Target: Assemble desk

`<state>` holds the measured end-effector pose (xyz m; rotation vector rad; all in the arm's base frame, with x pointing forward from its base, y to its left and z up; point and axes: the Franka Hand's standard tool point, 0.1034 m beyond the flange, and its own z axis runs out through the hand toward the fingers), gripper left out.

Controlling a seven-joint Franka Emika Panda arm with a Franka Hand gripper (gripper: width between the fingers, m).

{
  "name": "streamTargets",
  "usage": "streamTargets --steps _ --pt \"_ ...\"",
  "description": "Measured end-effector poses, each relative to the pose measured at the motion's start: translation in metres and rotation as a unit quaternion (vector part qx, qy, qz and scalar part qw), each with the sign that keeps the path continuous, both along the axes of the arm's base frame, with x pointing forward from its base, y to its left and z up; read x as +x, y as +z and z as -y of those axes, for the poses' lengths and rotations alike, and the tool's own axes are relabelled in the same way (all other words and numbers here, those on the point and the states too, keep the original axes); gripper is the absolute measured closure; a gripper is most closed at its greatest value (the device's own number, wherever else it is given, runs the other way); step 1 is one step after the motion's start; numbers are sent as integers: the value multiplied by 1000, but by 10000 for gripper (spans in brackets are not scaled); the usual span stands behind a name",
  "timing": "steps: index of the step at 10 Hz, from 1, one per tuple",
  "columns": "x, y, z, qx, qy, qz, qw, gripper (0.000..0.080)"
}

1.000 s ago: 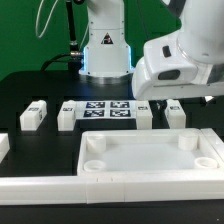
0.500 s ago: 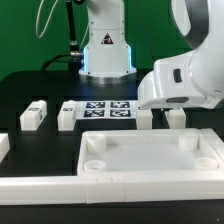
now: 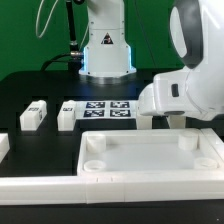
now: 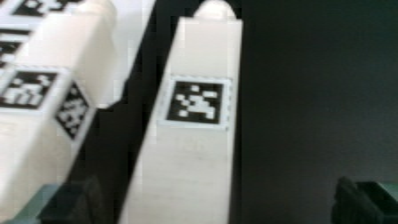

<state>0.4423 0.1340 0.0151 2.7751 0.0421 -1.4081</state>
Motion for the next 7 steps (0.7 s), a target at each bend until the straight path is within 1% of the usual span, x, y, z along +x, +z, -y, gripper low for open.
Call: streamTargets --steps 1,2,3,4,5,6,7 --pt "-3 -6 0 1 -1 4 1000 151" --pt "-5 -7 1 1 -1 4 1000 151" --pt "-5 -7 0 1 0 4 1000 270" --pt "-5 -8 0 1 0 4 1000 270" --pt "-5 -8 0 1 0 4 1000 408" --pt "-5 -8 0 1 0 4 1000 514" --pt "-5 -8 0 1 0 4 1000 514"
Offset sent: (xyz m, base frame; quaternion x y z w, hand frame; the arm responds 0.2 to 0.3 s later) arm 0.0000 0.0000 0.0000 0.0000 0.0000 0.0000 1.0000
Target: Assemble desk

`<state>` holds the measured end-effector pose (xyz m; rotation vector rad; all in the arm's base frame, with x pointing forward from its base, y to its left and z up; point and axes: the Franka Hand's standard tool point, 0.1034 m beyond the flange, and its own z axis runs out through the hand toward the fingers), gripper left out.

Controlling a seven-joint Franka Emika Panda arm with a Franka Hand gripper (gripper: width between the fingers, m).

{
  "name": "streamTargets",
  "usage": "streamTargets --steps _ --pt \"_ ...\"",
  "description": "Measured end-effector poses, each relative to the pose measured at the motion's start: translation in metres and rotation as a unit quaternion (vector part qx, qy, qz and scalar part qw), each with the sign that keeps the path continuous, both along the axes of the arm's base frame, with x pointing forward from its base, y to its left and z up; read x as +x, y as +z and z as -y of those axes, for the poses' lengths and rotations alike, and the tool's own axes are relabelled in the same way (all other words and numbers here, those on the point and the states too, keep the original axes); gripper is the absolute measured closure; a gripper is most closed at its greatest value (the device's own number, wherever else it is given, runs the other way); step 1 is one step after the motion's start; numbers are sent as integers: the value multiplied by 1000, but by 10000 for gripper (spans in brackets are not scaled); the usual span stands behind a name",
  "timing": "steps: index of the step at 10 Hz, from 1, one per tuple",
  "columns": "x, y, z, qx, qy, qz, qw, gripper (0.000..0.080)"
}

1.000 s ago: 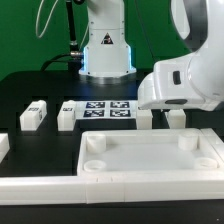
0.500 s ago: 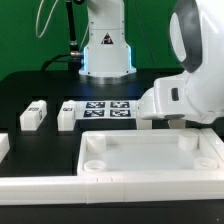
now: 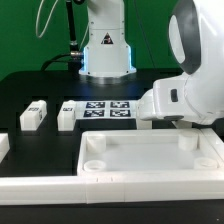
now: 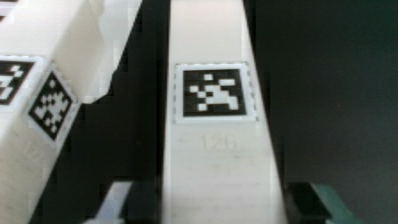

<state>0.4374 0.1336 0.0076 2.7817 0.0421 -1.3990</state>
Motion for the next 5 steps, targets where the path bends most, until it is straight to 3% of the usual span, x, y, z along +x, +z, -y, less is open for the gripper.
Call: streamTargets --steps 5 --pt "0 0 0 0 0 0 1000 513"
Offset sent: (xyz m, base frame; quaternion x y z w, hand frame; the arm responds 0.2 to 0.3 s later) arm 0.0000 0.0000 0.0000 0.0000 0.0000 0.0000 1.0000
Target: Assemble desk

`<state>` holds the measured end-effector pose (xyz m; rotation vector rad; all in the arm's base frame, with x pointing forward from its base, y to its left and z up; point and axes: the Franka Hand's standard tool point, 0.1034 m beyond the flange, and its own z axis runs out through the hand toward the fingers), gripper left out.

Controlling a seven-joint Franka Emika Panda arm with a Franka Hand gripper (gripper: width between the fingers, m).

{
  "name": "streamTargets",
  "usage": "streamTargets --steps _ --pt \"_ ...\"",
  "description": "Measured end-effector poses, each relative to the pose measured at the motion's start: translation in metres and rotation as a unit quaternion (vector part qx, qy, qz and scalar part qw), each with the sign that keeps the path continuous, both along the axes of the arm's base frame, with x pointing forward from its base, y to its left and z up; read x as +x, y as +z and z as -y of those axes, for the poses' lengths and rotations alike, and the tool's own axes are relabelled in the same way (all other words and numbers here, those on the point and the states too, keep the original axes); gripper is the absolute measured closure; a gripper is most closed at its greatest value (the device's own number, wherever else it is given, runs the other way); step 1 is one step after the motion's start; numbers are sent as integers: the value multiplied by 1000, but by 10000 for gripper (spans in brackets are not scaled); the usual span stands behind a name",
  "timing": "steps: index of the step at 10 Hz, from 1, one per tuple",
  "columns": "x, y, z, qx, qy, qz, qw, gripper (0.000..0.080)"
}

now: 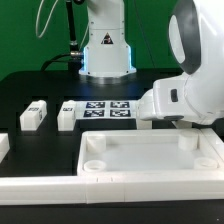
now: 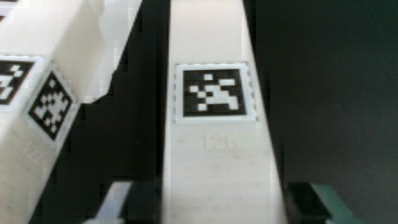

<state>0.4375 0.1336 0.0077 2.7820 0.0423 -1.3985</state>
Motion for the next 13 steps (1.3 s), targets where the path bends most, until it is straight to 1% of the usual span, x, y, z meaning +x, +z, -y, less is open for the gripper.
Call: streamTargets --steps 1,2,3,4,5,6,7,8,9,10,11,12,13 --pt "2 7 2 5 4 -7 1000 513" --pt "16 37 8 14 9 -7 1000 512" --pt "29 64 14 20 9 14 1000 512" --pt "36 88 17 25 12 29 999 512" --pt "37 96 17 25 15 31 999 512" --pt "44 88 14 28 13 54 998 512" --pt "53 86 12 32 10 101 994 512" --pt "54 88 11 33 9 135 990 512" --pt "58 86 11 37 6 173 984 512" --pt "65 87 13 42 6 191 981 512" --pt "91 116 17 54 11 228 972 512" --pt "108 143 24 65 20 256 964 512" --pt "125 161 29 67 17 286 956 512"
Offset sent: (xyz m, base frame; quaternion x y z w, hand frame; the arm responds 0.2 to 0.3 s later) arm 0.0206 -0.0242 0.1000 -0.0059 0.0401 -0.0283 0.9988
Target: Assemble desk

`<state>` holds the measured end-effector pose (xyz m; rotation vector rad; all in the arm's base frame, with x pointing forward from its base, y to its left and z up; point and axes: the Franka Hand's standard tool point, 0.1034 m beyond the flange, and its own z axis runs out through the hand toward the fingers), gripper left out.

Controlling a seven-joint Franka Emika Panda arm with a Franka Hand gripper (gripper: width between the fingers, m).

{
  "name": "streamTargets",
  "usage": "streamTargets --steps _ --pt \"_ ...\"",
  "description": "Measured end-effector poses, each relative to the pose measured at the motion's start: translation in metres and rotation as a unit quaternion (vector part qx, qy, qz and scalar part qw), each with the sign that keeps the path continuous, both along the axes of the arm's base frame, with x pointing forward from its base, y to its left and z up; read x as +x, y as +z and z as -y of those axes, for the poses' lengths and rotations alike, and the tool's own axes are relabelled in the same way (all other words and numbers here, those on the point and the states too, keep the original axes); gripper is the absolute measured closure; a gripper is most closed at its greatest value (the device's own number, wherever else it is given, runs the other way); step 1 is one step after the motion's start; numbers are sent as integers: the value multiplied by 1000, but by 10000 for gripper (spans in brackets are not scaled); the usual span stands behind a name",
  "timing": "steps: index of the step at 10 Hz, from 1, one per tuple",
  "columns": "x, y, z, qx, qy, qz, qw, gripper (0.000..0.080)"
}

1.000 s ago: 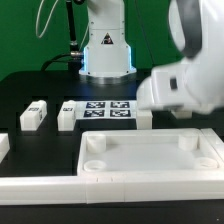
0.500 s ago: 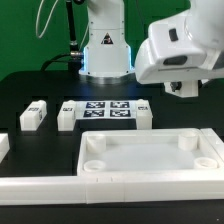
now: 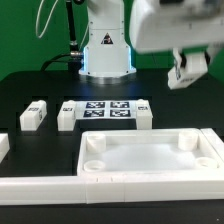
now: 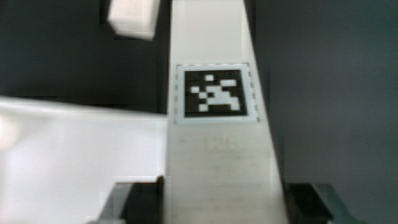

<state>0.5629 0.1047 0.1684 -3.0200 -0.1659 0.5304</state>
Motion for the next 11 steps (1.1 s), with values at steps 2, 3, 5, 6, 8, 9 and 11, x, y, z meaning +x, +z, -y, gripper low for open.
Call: streamTargets --steps 2,3,5,6,8,9,11 --pt "-1 -9 -2 4 -5 79 997 511" --pt "7 -7 -2 7 -9 125 992 511" --pt "12 -6 1 12 -5 174 985 511" --pt "33 10 11 16 13 201 979 511" --pt "69 39 12 21 12 273 962 511" --pt "74 45 9 24 9 312 950 511" --pt "73 38 11 26 8 359 933 511"
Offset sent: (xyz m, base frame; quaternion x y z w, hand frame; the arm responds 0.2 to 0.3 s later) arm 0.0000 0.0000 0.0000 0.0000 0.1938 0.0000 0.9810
